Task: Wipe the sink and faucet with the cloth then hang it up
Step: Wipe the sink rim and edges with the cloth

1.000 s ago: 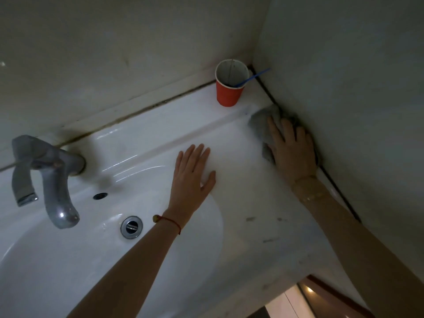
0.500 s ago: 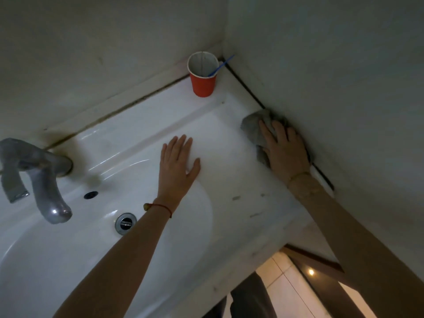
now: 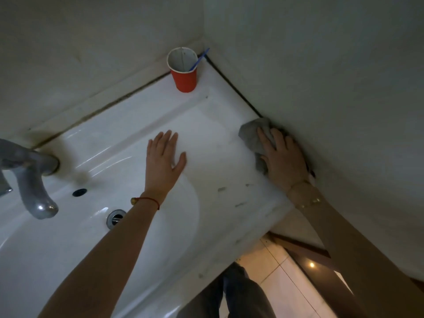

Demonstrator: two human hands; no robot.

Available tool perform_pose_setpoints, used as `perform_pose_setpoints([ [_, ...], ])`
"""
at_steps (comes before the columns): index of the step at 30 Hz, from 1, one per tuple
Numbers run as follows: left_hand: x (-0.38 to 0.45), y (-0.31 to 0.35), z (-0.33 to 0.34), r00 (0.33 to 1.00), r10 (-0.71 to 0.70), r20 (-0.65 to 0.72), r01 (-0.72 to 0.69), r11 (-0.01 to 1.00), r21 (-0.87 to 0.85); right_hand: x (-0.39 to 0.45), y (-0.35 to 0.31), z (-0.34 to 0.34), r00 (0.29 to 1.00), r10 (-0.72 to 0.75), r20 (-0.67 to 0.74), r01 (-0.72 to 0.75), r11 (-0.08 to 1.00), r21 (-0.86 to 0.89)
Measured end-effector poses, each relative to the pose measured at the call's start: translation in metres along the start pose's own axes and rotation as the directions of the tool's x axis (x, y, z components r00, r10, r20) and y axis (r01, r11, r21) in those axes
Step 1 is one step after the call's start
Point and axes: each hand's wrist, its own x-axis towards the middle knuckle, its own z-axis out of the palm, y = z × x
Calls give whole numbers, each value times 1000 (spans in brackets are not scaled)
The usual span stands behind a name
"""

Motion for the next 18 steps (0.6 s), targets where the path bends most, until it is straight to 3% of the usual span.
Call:
perform_pose_setpoints([
  [5, -1, 2, 0, 1000, -6, -16, 6, 1000, -5, -72, 15, -17, 996, 87, 17, -88, 994, 71],
  [13, -1, 2, 3, 1000, -18, -25, 18, 1000, -17, 23, -8, 6, 1000, 7, 22, -9, 998, 61],
  [18, 0, 0, 4, 999, -27, -29, 26, 999, -20, -50, 10, -12, 998, 38, 59, -43, 996, 84],
])
